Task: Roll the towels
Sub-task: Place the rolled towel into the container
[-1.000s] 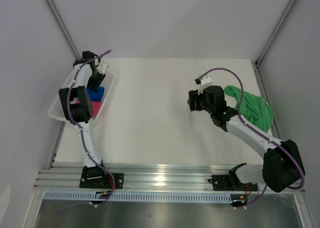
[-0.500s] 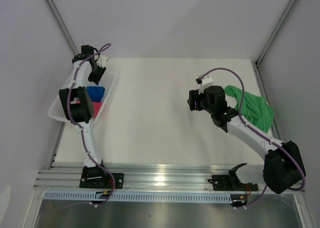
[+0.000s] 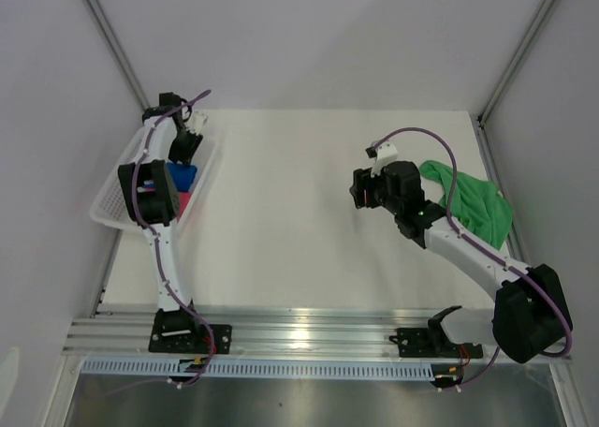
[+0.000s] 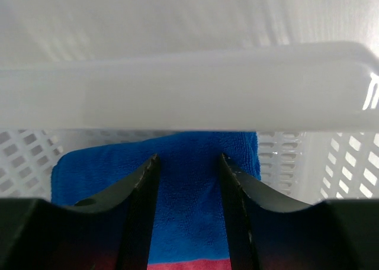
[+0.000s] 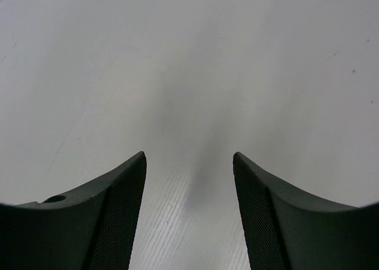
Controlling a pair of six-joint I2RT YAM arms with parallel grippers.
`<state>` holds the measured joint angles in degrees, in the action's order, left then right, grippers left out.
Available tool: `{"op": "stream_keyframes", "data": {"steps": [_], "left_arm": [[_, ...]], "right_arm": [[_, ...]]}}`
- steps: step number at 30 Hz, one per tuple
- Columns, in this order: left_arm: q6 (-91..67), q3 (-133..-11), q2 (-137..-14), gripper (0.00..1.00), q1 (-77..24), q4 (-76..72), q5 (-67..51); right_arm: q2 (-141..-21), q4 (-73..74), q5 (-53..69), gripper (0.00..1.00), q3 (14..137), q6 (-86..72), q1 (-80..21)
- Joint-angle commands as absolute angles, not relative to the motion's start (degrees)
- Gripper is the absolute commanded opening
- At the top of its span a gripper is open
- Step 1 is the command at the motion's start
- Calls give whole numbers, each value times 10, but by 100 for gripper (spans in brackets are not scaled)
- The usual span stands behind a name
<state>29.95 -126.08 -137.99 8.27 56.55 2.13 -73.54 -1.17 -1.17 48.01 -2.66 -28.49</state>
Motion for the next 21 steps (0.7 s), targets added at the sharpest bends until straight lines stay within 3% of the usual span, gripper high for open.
{"op": "stream_keyframes", "data": {"steps": [1, 11, 21], "left_arm": [[286, -1232, -1358, 47, 88, 592, -24], [280, -1210, -1301, 36, 103, 593, -27], [265, -1235, -1266, 49, 101, 558, -19]], "right_arm": [[-724, -30, -23, 64, 485, -18, -287], [-728, -30, -20, 64, 487, -12, -286], [-727, -4, -52, 66, 512, -32, -274]]}}
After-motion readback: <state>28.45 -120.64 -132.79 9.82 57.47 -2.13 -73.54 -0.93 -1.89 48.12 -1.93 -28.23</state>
